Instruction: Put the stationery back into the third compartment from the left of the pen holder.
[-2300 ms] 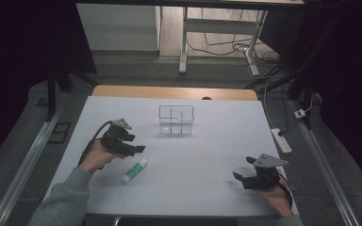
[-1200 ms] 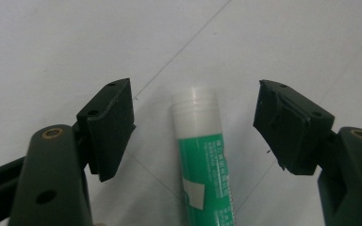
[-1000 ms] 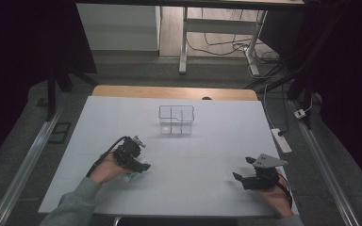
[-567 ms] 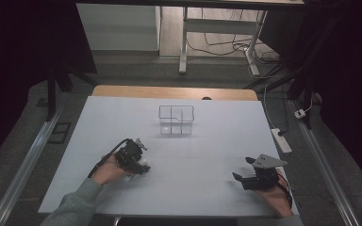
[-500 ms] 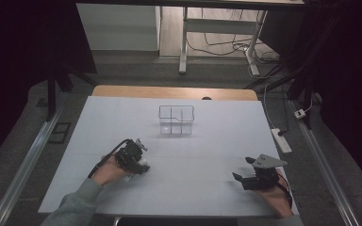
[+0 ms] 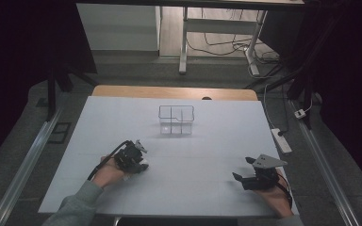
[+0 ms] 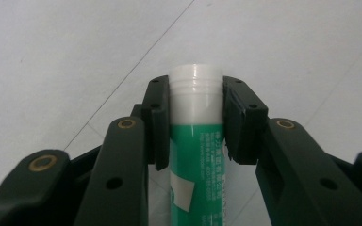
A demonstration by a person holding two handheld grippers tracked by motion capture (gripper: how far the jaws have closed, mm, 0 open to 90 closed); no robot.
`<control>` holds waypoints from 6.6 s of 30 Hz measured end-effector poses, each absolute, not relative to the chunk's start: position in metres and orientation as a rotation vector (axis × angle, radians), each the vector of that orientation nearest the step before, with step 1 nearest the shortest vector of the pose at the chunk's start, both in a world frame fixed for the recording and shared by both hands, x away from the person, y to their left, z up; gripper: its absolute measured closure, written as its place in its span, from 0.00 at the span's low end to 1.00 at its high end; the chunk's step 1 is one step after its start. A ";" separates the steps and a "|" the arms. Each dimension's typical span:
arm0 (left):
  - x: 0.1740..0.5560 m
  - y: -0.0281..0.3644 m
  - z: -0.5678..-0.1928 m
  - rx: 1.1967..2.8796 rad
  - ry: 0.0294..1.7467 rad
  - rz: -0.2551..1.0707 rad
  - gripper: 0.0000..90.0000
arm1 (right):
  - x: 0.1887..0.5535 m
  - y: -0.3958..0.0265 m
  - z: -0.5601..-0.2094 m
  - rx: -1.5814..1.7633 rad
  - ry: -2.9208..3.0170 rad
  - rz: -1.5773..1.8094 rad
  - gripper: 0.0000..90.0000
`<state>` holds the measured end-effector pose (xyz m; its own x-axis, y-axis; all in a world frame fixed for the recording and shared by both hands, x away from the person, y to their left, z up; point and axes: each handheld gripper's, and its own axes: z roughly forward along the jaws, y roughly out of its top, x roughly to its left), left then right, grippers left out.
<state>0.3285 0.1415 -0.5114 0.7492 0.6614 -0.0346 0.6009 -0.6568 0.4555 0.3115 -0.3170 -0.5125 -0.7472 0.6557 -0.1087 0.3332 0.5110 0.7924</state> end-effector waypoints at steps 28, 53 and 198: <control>0.330 0.174 -0.468 2.133 0.908 0.250 0.71 | 0.311 -0.319 -0.511 0.823 2.342 1.113 0.20; 0.356 0.150 -0.442 2.000 0.819 0.296 0.71 | 0.310 -0.319 -0.511 0.824 2.346 1.098 0.20; 0.475 0.057 -0.423 2.002 0.796 0.395 0.40 | 0.307 -0.325 -0.514 0.857 2.340 1.095 0.21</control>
<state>0.4752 0.0565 -0.4226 0.7397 0.6720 -0.0355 0.3782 -0.3715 0.8479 0.3068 -0.3253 -0.5139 -0.7237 0.6816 -0.1082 0.3538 0.5010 0.7898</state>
